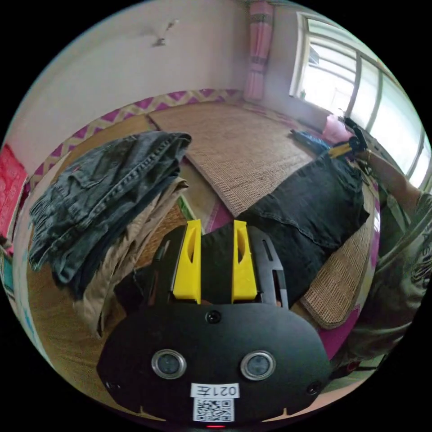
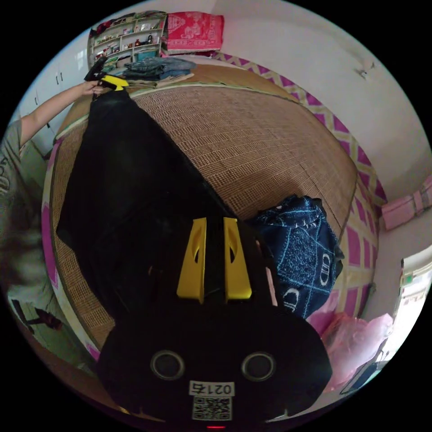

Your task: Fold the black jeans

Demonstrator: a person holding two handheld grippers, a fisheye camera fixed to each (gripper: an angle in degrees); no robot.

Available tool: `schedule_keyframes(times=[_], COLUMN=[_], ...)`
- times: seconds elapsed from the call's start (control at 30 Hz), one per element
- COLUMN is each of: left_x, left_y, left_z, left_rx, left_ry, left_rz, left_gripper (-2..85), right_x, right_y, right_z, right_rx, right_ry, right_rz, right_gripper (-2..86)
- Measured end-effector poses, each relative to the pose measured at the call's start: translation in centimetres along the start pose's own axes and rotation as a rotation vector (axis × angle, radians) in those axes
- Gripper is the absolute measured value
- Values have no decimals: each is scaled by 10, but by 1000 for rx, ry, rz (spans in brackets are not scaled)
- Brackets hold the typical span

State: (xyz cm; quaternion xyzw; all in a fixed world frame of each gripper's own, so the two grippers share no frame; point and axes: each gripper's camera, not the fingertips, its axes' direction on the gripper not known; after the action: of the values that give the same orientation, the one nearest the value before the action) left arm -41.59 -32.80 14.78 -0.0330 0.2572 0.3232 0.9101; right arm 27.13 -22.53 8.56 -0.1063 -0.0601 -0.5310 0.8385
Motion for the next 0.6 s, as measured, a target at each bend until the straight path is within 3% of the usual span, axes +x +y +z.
schedule_keyframes(times=[0.17,0.27,0.6], left_x=[18,32,66], left_y=[-18,-24,-22], left_z=[17,22,27], left_rx=[-71,-89,-153], left_ry=[37,60,112], left_rz=[81,116,179], left_gripper=[108,108,78], right_x=[4,11,35], right_y=[-14,-22,-13], right_z=[-14,2,-29], right_rx=[6,-108,-56], right_ry=[31,62,-87], right_rz=[-53,-75,-54], right_gripper=[84,81,-1])
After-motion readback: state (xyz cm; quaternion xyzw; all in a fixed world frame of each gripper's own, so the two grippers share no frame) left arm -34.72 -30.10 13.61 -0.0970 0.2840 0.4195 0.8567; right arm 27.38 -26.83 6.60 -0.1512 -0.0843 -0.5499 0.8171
